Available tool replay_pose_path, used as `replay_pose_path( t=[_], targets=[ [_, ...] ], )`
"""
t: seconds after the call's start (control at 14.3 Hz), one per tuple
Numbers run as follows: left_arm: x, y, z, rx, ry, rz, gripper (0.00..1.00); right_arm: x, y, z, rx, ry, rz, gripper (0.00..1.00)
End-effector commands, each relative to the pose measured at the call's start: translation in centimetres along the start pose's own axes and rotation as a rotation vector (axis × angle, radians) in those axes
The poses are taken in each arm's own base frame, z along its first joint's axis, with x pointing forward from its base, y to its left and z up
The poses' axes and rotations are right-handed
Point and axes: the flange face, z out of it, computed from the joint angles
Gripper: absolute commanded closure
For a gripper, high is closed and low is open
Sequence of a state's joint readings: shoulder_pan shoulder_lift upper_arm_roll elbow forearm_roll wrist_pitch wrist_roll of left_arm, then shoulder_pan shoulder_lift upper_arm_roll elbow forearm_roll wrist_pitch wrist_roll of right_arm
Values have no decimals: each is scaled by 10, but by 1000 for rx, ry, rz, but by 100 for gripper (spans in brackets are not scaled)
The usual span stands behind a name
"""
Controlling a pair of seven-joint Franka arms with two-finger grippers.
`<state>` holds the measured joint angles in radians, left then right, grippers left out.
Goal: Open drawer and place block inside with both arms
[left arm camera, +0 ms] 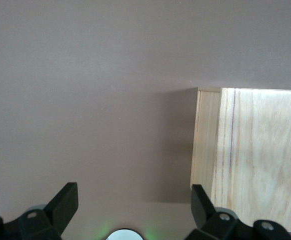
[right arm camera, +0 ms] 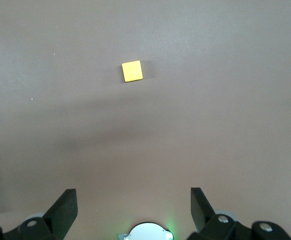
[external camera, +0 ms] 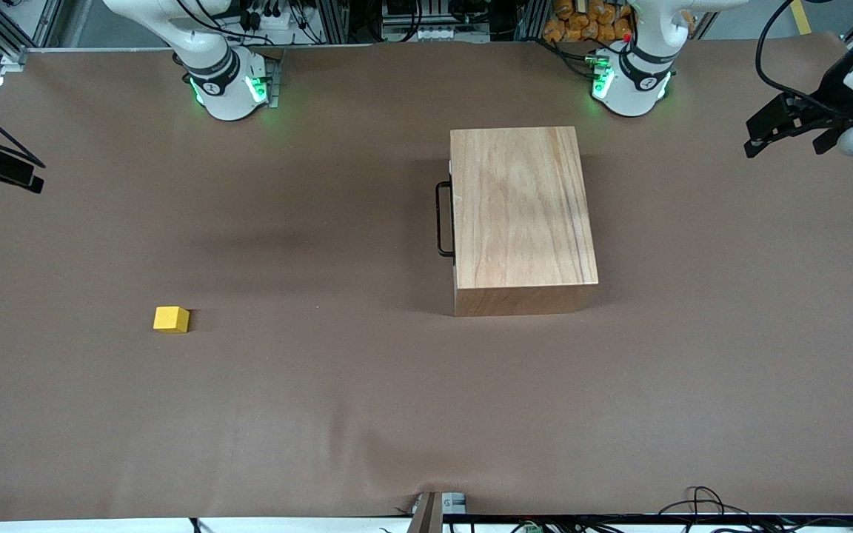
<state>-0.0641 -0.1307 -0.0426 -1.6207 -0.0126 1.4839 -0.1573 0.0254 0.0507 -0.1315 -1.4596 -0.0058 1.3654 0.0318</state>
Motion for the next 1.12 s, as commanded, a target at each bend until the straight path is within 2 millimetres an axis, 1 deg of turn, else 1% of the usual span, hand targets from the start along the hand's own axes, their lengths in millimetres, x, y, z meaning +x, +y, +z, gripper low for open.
replay_pose_path(
  t=[0.0,0.21,0.49,0.56,0.77,0.91,1.05],
  targets=[
    [1,-8,-5,6,-4,3,0,1,5,-5,-18,7,13,0],
    [2,-8,-4,6,-10,0,0,2,8,-5,-17,7,18,0],
    [1,-10,-7,13,-6,-4,0,1,-2,-5,-18,6,6,0],
    [5,-9,-3,14,-15,-3,0,1,-2,-5,-18,6,7,0],
    [6,-8,-1,14,-18,-1,0,1,10,-7,-20,9,20,0],
    [8,-5,3,17,-24,6,0,1,24,-6,-40,7,45,0],
    [10,-1,5,18,-28,6,0,1,30,-6,-38,5,57,0]
  ],
)
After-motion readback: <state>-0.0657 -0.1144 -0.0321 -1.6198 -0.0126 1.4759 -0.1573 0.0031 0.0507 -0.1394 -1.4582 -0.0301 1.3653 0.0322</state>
